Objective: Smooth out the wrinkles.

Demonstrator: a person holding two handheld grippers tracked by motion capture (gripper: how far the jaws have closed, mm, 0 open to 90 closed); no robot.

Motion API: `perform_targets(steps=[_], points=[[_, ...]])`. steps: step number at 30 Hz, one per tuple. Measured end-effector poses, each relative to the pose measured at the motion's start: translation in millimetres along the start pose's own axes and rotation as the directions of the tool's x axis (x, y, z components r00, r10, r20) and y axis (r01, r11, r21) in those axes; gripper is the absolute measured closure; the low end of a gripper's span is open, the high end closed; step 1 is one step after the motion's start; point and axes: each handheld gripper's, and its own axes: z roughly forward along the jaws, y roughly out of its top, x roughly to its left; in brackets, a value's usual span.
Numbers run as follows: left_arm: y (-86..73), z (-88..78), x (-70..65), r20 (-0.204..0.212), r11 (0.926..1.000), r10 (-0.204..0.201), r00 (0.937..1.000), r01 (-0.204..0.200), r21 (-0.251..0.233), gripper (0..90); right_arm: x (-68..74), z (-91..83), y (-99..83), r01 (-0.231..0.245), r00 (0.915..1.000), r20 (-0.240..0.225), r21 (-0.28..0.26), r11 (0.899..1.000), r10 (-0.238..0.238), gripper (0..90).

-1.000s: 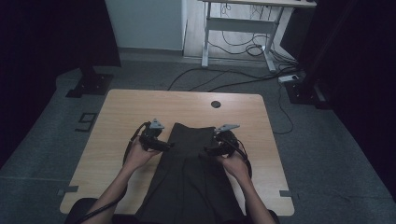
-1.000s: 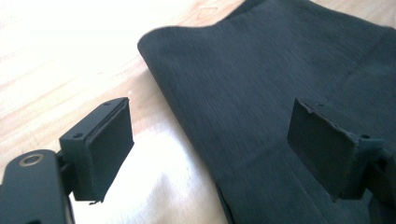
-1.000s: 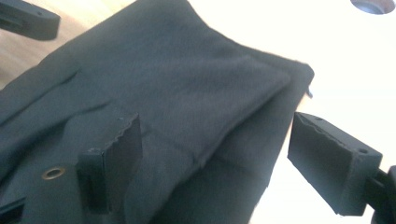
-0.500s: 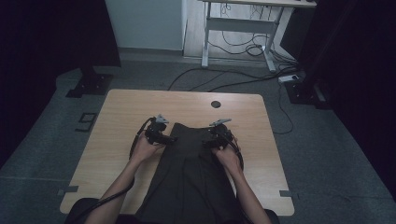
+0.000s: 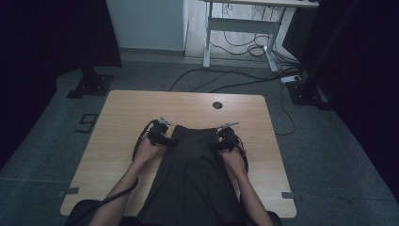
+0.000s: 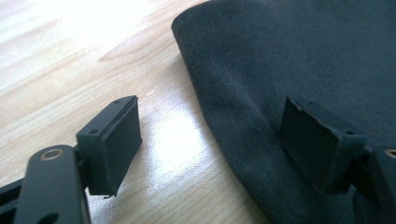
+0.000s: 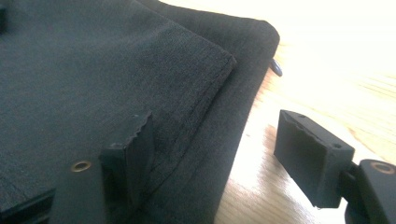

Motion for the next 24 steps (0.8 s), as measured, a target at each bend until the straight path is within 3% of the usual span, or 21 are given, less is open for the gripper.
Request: perform_targets(steps=[6,8,10,11,13,14,15,16,17,19,22,24], points=[[1.8,1.9,-0.8,0.013,0.9997,0.021,0.9997,-0.021,-0.011,25.6,-2.0,2.6,0.9,-0.005,0.9993,-0.036,-0.015,1.0,0.005,33.2],[2.6,1.7,-2.4,0.028,0.9996,0.024,0.9993,-0.024,-0.015,30.8,-0.7,2.8,1.5,-0.005,0.9979,-0.064,-0.025,1.0,0.003,42.3],[2.7,1.5,-3.2,0.035,0.9995,0.026,0.999,-0.026,-0.017,34.2,0.5,2.9,1.9,-0.003,0.9979,-0.065,-0.023,1.0,0.002,43.8],[2.7,1.0,-4.0,0.046,0.9995,0.027,0.9986,-0.026,-0.02,43.6,1.6,2.4,3.0,-0.006,0.9969,-0.079,-0.016,1.0,0.005,53.4],[2.0,-0.2,-5.4,0.084,0.9995,0.024,0.9962,-0.022,-0.023,52.1,2.5,1.6,3.7,-0.018,0.9956,-0.092,-0.005,1.0,0.017,62.5],[2.0,-0.2,-5.4,0.084,0.9995,0.024,0.9962,-0.022,-0.023,58.1,2.5,1.6,3.7,-0.018,0.9956,-0.092,-0.005,1.0,0.017,62.5],[2.8,-0.6,-5.8,0.096,0.9994,0.031,0.9949,-0.029,-0.017,61.6,3.9,0.4,4.3,-0.024,0.9929,-0.117,0.002,1.0,0.024,74.8],[2.8,-0.6,-5.8,0.096,0.9994,0.031,0.9949,-0.029,-0.017,68.5,3.9,0.4,4.3,-0.024,0.9929,-0.117,0.002,1.0,0.024,74.8],[3.4,-1.2,-6.5,0.103,0.9991,0.041,0.9939,-0.039,-0.02,68.5,5.4,-0.1,4.8,-0.011,0.9936,-0.113,0.0,1.0,0.011,76.6],[6.4,-4.7,-8.2,0.094,0.9964,0.078,0.9925,-0.075,-0.041,83.8,13.2,-2.8,8.0,0.047,0.9966,-0.068,0.006,0.999,-0.047,78.6],[13.1,-12.2,0.4,0.122,0.9951,0.046,0.9914,-0.035,-0.093,84.5,14.7,-10.1,12.6,0.077,0.9956,-0.053,-0.026,0.997,-0.078,79.1],[17.0,-15.5,2.7,0.119,0.9938,0.055,0.9914,-0.043,-0.102,84.5,13.4,-13.4,15.3,0.078,0.9952,-0.057,-0.042,0.996,-0.08,79.1]])
